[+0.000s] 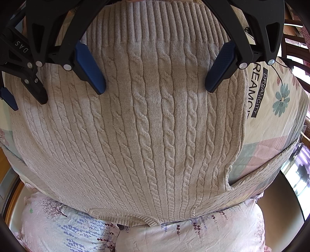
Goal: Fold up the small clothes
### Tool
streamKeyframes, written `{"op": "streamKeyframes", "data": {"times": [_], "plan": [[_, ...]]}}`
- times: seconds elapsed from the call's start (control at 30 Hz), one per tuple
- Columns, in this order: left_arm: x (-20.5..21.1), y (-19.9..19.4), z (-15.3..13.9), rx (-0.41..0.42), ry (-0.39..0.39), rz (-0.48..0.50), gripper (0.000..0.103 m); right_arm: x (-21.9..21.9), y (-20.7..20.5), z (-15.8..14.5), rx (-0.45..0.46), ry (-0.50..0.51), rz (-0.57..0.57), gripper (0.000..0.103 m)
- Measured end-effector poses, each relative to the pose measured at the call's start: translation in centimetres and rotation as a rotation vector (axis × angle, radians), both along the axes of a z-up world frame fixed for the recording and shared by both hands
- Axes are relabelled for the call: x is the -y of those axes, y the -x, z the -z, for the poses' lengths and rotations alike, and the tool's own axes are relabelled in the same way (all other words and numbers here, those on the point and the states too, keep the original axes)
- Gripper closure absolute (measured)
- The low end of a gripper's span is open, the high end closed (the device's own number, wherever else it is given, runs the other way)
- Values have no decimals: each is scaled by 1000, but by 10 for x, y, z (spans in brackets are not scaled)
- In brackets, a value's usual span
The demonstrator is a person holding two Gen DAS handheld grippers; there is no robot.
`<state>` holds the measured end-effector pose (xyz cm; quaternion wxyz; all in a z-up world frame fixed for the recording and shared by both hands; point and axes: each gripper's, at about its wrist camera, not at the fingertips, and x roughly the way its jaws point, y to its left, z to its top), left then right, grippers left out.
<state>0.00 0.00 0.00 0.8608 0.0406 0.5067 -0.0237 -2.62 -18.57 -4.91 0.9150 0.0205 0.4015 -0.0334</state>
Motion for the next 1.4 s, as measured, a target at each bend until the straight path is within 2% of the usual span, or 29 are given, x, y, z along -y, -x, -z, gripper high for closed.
{"op": "streamKeyframes", "data": {"times": [0.8,1.0,1.1,1.13,1.2,1.3,1.33,1.37,1.4], "plan": [[0,-3,0,-12,-4,8,1,0,-5,0,-17,3,-10,2],[0,-6,-1,-22,-7,22,1,1,-4,-1,-19,7,-50,2],[0,-4,0,-5,-14,39,1,9,0,-6,13,-11,-150,2],[0,-4,-1,-3,-17,55,1,21,2,-14,43,-62,-161,4],[-3,-3,-5,10,8,100,1,63,5,-37,149,-177,-89,8],[-20,-3,-23,113,98,108,1,158,-1,-68,288,-292,145,9],[-27,-3,-29,154,123,106,1,192,-7,-73,302,-320,232,17],[-35,-5,-34,194,158,110,1,228,-15,-74,299,-355,317,32],[-43,-8,-39,225,196,113,1,263,-23,-72,287,-400,402,39]]}}
